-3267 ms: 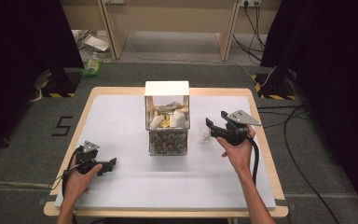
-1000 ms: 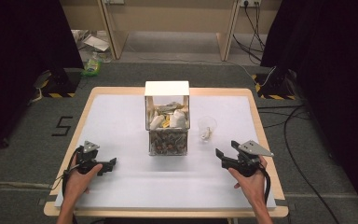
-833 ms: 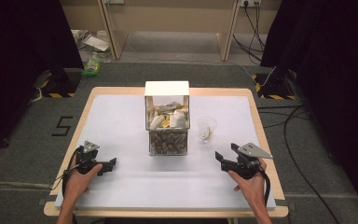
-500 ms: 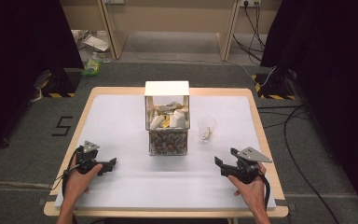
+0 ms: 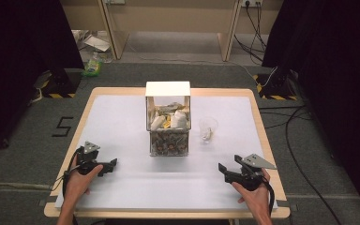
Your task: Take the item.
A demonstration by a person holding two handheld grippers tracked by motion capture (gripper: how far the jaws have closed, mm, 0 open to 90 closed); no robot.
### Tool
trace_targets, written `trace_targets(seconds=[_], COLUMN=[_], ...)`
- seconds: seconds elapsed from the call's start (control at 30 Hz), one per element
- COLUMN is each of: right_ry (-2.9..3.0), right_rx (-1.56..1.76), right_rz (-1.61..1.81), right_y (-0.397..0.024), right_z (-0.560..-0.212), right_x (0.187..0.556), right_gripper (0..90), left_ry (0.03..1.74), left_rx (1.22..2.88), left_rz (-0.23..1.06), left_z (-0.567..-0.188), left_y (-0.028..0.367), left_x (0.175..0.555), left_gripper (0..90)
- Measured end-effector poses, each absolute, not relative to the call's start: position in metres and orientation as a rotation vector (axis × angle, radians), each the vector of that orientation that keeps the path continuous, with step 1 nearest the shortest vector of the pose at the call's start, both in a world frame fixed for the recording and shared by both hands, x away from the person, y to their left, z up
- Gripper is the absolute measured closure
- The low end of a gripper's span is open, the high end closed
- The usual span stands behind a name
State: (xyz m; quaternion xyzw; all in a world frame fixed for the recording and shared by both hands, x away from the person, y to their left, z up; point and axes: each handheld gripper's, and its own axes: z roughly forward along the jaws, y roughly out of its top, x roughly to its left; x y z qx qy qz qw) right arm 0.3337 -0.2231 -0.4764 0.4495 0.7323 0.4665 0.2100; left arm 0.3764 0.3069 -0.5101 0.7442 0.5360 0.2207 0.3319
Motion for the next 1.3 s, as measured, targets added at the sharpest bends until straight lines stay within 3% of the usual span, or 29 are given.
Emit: trace_targets(seconds=[1.3], right_ry=[2.166], right_rx=[1.253], right_rz=[1.233], right_y=[-0.217], right_z=[-0.491], right_x=[0.304], right_gripper=[16.8], left_ry=[1.401], left_rx=[1.945], left_rz=[0.577], left_z=[-0.510], left_y=[0.307], left_x=[0.376], left_gripper=[0.0])
